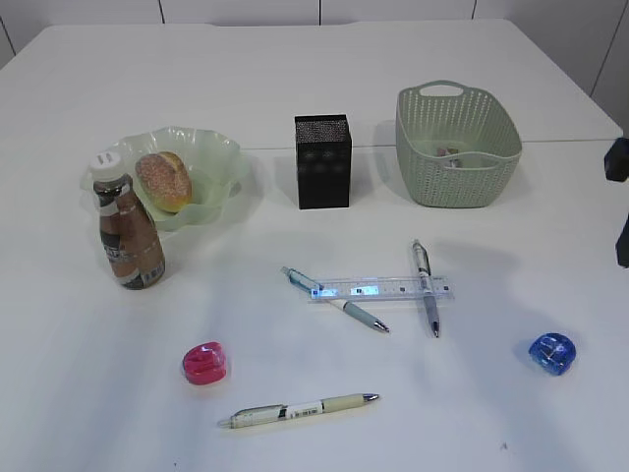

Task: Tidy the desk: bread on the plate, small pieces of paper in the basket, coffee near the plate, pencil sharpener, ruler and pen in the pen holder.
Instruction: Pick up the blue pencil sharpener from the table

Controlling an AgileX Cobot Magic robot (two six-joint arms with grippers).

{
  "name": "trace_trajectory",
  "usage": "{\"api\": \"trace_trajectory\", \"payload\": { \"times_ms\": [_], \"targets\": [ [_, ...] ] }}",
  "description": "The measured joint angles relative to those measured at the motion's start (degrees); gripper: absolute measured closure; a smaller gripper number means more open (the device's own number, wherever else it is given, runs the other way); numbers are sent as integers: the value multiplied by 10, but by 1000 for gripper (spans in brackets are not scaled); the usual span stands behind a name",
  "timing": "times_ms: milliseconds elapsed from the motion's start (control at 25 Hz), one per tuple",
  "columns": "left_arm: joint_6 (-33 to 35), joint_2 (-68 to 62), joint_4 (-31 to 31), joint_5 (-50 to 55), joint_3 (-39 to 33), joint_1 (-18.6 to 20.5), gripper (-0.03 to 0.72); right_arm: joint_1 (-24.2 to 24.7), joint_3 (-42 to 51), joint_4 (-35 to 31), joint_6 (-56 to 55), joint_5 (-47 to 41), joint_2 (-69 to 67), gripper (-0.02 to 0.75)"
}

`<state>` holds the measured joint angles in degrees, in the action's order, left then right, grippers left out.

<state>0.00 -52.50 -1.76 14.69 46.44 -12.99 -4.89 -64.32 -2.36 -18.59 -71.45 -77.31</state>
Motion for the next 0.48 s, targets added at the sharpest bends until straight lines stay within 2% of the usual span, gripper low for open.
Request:
{"api": "trace_trajectory", "payload": {
  "times_ms": [40,80,240,480],
  "targets": [
    [0,0,0,9,1,0,225,0,0,0,0,0,0,279],
    [0,0,0,16,1,0,225,0,0,0,-63,1,-1,279],
    [0,0,0,43,1,0,227,0,0,-2,-157,6,-27,279],
    [0,0,0,83,1,0,235,0,0,-32,-218,16,-84,279]
  ]
}}
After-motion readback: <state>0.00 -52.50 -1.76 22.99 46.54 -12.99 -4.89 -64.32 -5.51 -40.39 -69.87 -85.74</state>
